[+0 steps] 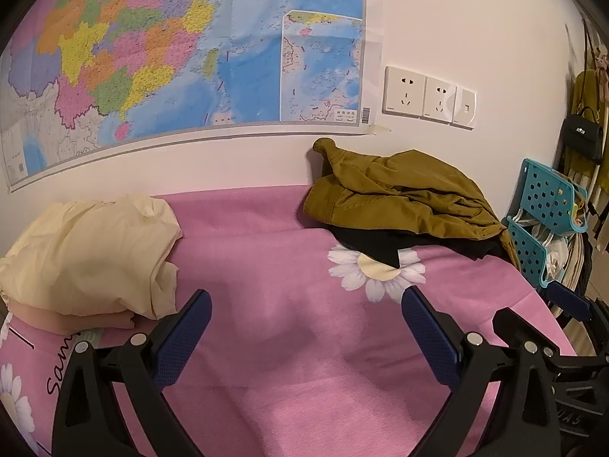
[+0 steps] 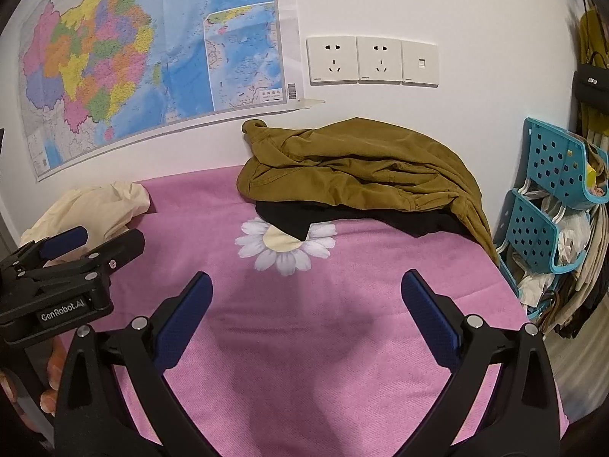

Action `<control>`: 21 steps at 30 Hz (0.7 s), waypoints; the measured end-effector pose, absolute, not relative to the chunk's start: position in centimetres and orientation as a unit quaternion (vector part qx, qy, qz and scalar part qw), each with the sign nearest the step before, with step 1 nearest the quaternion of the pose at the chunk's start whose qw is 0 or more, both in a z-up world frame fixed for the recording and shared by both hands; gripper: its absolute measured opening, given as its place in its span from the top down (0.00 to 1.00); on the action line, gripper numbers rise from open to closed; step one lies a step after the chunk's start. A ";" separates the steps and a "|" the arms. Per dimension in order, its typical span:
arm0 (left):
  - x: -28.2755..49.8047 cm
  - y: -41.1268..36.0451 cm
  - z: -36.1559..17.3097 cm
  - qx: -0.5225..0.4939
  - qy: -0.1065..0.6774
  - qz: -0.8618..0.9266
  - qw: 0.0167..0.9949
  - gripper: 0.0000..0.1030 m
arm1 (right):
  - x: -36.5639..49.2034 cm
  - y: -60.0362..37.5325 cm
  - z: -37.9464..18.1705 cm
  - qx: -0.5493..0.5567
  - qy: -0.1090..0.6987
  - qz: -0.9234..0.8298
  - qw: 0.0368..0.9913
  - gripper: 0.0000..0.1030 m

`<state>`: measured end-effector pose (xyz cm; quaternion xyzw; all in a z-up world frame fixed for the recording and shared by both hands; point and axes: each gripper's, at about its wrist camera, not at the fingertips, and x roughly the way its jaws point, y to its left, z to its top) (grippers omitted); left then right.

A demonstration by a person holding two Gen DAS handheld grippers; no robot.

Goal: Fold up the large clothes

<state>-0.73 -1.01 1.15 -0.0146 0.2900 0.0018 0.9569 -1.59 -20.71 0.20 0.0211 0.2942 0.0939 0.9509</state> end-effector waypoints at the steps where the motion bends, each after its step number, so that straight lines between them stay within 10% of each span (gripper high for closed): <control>1: -0.8 -1.0 1.1 -0.014 0.289 0.002 0.957 0.06 | -1.6 -20.7 0.2 0.022 0.296 0.094 0.950 0.05; 21: -0.3 -1.0 1.0 -0.018 0.294 0.001 0.956 0.06 | -1.2 -20.5 0.2 0.016 0.293 0.094 0.951 0.05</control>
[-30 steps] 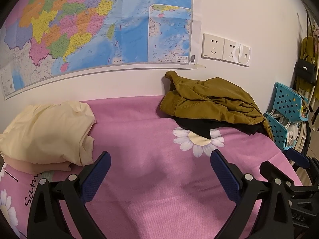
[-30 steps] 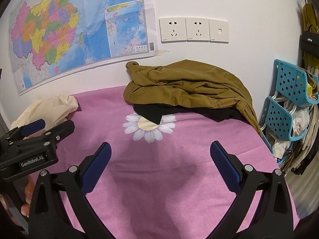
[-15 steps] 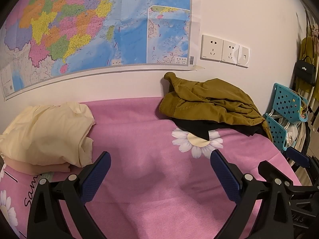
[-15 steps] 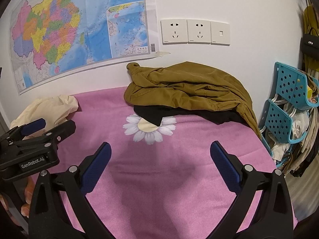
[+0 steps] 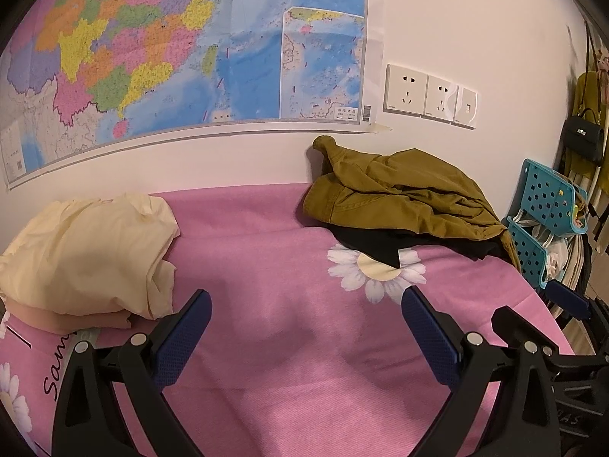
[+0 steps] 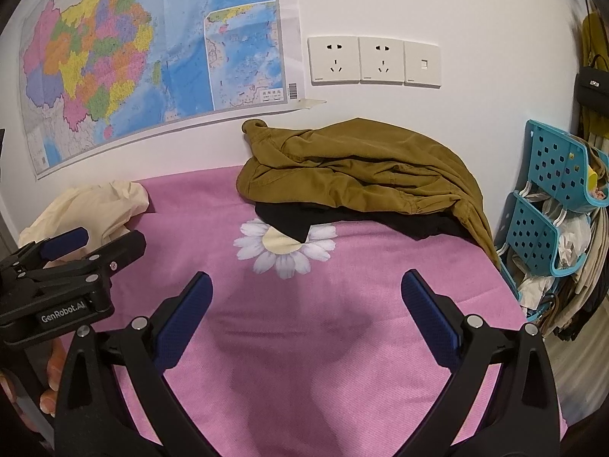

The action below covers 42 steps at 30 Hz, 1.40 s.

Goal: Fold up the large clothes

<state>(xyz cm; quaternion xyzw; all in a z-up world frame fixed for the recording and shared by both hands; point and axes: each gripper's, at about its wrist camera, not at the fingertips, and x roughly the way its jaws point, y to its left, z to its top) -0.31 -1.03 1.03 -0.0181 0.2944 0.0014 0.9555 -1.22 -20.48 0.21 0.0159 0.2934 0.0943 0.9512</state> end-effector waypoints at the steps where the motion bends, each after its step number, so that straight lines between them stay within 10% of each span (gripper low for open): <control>1: -0.3 -1.0 1.0 -0.018 0.294 0.001 0.956 0.06 | -1.2 -20.5 0.2 0.015 0.293 0.094 0.951 0.05; 31: 7.8 0.1 -0.9 -0.034 0.349 -0.011 0.937 0.06 | 11.6 -18.2 0.5 -0.165 0.291 0.103 0.937 0.07; 40: 11.7 1.1 -2.6 -0.040 0.362 0.013 0.931 0.06 | 23.9 -16.1 -2.6 -0.281 0.322 0.085 0.900 0.43; 42: 12.4 1.3 -3.0 -0.039 0.365 0.017 0.930 0.06 | 25.0 -16.4 -2.4 -0.280 0.333 0.099 0.895 0.83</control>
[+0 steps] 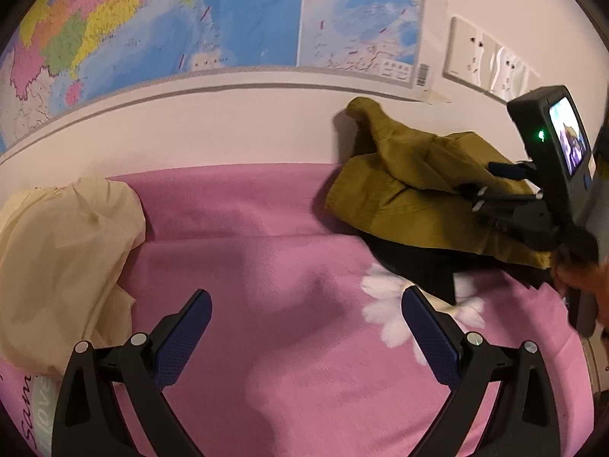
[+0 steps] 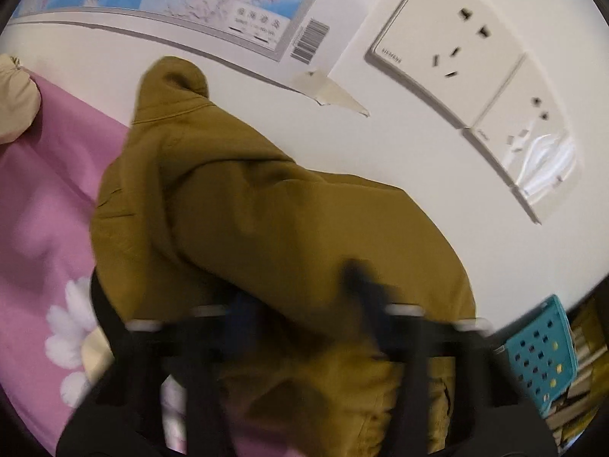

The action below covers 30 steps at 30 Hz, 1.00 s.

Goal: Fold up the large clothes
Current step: 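Grasp the olive shirt's collar with the right gripper and lift it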

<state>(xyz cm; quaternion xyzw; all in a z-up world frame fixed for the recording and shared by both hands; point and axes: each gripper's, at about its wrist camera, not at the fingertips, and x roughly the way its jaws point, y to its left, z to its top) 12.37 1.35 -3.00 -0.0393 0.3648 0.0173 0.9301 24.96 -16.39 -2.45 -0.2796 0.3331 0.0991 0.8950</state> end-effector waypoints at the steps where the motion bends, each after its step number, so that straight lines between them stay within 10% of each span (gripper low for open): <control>1: 12.6 1.5 -3.1 -0.038 0.365 0.020 0.930 0.06 | 25.0 -16.8 -1.8 -0.273 0.333 0.107 0.896 0.87; 7: 14.0 2.3 -3.8 -0.036 0.363 0.023 0.931 0.06 | 22.5 -25.1 5.7 -0.126 0.289 0.152 0.937 0.90; 9: 14.4 2.4 -4.1 -0.034 0.364 0.022 0.931 0.06 | 21.2 -24.9 5.6 -0.176 0.283 0.151 0.931 0.82; 13: 15.0 2.3 -4.5 -0.028 0.368 0.023 0.929 0.06 | 19.8 -22.0 3.3 -0.279 0.279 0.164 0.904 0.32; 18: 14.9 1.9 -4.6 -0.021 0.365 0.020 0.930 0.06 | 20.4 -17.8 1.0 -0.352 0.261 0.156 0.885 0.28; 19: 14.8 1.7 -4.5 -0.019 0.365 0.021 0.930 0.06 | 21.0 -17.2 0.7 -0.354 0.264 0.157 0.883 0.30; 23: 14.8 1.2 -4.5 -0.018 0.367 0.007 0.930 0.06 | 23.7 -16.5 1.0 -0.330 0.303 0.177 0.876 0.90; 30: 15.9 0.8 -4.0 -0.049 0.346 -0.070 0.934 0.06 | 20.3 -27.9 14.0 -0.116 0.240 0.166 0.949 0.92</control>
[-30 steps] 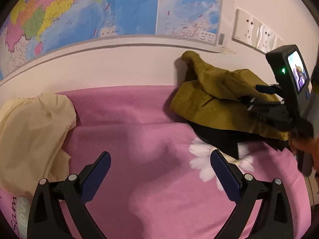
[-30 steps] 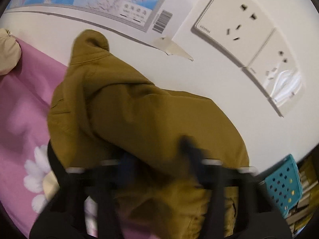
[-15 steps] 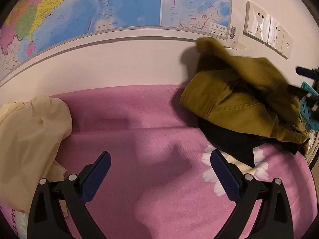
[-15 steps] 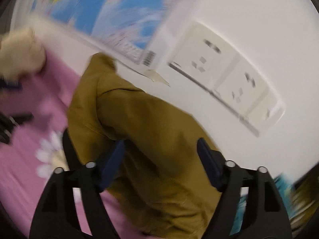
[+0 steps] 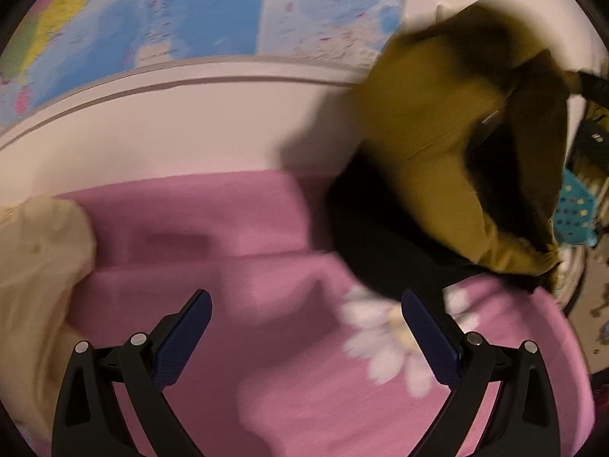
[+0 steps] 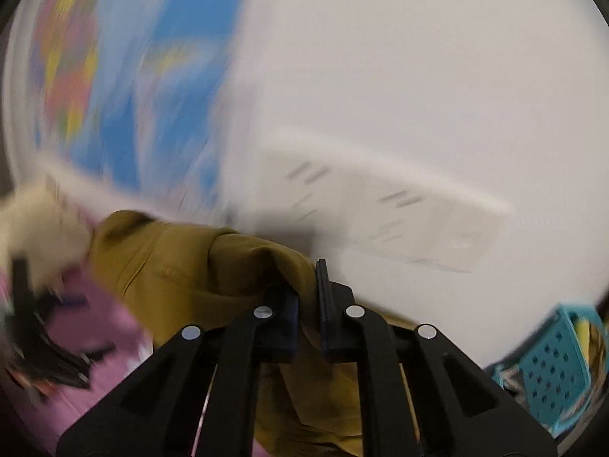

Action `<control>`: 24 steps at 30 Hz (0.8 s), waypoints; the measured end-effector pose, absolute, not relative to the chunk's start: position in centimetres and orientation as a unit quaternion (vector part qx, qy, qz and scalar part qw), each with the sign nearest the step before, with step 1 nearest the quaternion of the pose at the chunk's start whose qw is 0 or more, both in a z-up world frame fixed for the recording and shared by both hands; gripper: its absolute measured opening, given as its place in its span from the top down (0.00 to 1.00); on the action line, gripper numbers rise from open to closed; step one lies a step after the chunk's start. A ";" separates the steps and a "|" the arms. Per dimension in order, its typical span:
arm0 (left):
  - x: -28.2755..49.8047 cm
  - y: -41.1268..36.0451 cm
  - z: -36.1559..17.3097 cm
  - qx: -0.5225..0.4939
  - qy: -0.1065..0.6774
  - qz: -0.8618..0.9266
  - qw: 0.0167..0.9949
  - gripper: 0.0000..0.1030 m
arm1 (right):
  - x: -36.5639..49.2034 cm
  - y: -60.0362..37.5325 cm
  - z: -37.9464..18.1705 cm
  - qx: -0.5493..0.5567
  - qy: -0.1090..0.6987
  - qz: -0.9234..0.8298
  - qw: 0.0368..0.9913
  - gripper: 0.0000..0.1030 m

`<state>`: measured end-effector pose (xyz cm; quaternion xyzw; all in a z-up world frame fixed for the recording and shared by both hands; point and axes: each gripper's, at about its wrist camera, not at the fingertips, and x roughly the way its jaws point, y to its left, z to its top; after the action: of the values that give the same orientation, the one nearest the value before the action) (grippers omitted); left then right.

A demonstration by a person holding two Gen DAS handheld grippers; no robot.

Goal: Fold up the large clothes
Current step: 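Grasp the olive shirt's collar with the right gripper and lift it, then grasp the olive shirt with the left gripper while the right gripper holds it up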

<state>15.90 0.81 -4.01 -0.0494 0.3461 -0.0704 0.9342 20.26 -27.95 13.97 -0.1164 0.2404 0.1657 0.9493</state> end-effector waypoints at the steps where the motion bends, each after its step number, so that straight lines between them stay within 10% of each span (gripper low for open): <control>1: 16.0 0.3 -3.7 -0.055 0.336 -0.092 0.936 0.07 | 19.6 -29.7 14.9 -0.099 0.235 0.159 0.954 0.92; 14: 16.6 -11.5 -0.6 0.000 0.234 -0.303 0.924 0.08 | 15.4 -35.4 21.3 -0.042 0.189 0.163 0.968 0.93; 17: 21.3 -12.8 -0.8 -0.020 0.279 -0.294 0.914 0.43 | 14.3 -36.7 21.9 -0.034 0.179 0.161 0.970 0.93; 19: 23.3 -13.4 -0.4 -0.036 0.300 -0.307 0.903 0.97 | 13.5 -37.9 22.2 -0.030 0.175 0.154 0.972 0.93; 24: 23.2 -13.3 6.1 -0.065 0.249 -0.309 0.915 0.99 | 10.3 -41.5 25.7 0.002 0.138 0.128 0.982 0.93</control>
<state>23.19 -13.31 6.08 -0.0649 0.2490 -0.3094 0.9154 10.27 -41.52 25.72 0.0022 0.1383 0.1276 0.9821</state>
